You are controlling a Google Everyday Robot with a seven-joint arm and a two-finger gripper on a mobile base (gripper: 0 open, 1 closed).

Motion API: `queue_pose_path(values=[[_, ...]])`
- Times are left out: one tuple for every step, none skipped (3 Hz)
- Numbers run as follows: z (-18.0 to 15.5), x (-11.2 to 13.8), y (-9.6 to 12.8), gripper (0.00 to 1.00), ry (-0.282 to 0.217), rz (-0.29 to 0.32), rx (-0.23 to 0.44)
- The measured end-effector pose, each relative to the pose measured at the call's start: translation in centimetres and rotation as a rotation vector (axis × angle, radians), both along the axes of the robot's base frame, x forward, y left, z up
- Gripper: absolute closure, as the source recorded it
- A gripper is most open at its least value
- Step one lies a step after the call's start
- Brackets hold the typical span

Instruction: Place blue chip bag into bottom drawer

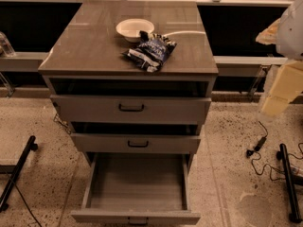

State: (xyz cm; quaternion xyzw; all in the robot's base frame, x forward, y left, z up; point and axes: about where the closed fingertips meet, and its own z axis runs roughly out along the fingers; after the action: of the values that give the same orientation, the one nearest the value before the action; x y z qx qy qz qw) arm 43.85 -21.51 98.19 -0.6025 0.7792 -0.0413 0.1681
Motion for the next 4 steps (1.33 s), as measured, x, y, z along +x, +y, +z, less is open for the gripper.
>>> queue_pose_path(values=[[0.0,0.0,0.0,0.0,0.0,0.0,0.0],[1.1,3.3,-0.2,0.0,-0.083,-0.024,-0.002],[2.9,9.6,0.1,0.0,-0.2,-0.062,0.02],[3.7,16.1,2.3,0.0,-0.255,-0.103,0.095]])
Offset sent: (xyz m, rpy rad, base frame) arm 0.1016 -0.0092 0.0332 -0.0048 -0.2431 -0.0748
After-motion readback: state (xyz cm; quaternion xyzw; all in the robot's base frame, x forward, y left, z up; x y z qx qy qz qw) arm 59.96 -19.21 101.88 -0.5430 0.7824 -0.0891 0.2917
